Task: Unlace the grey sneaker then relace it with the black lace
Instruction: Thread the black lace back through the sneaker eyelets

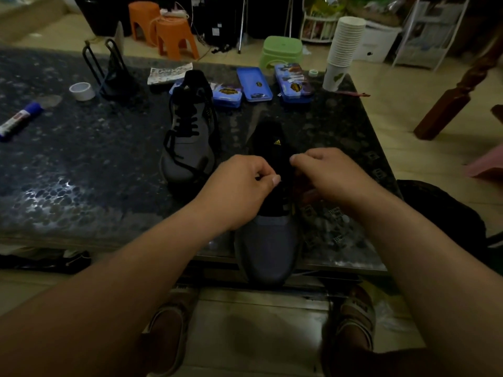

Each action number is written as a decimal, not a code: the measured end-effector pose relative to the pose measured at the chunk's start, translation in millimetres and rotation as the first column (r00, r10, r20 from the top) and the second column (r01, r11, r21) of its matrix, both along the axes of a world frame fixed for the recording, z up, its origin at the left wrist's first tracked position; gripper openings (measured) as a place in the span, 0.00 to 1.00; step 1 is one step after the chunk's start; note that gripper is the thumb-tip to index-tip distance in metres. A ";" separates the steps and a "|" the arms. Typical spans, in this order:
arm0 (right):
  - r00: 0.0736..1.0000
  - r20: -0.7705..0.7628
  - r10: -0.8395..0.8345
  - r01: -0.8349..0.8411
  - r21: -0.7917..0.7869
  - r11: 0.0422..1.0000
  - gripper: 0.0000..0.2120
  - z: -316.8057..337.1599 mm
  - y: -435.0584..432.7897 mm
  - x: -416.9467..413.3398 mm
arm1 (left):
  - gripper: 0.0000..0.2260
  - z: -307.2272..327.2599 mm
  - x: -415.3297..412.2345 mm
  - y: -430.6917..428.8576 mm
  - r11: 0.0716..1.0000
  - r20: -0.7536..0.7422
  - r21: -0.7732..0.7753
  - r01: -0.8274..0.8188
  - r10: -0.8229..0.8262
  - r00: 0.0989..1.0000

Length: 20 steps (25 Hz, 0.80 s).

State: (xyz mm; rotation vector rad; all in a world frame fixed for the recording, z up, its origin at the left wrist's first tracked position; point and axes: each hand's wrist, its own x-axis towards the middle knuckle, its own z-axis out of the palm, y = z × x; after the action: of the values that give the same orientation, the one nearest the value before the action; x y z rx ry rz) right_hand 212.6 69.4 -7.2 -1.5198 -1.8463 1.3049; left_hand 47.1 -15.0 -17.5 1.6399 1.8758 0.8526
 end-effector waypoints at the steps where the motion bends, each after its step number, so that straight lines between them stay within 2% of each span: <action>1: 0.999 -0.052 -0.001 -0.001 -0.033 0.999 0.15 -1.0 0.9 3.1 | 0.06 -3.0 0.2 0.0 1.000 -0.012 0.027 -0.011 0.012 1.000; 3: 0.992 -0.128 0.004 -0.017 -0.099 0.995 0.12 -5.3 1.8 10.2 | 0.06 -9.3 1.2 -1.2 0.997 0.016 0.069 -0.044 0.043 0.999; 6: 0.982 -0.179 0.055 -0.082 -0.145 0.986 0.12 -10.8 4.3 17.7 | 0.06 -17.2 5.6 -1.7 0.992 0.076 0.092 -0.081 0.074 0.994; 12: 0.967 -0.225 0.120 -0.153 -0.135 0.979 0.16 -16.5 7.2 22.4 | 0.05 -21.6 10.0 2.9 0.994 0.061 0.080 -0.077 0.073 0.995; 20: 0.958 -0.243 0.150 -0.178 -0.098 0.979 0.14 -16.5 3.3 23.0 | 0.07 -23.5 15.3 7.9 0.994 0.081 0.062 -0.087 0.081 0.993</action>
State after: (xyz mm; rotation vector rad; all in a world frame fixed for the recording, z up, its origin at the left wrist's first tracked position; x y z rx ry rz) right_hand 235.6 72.7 -23.7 -1.2255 -1.7995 1.6221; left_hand 62.4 -7.1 -41.0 1.5512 1.8921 1.0087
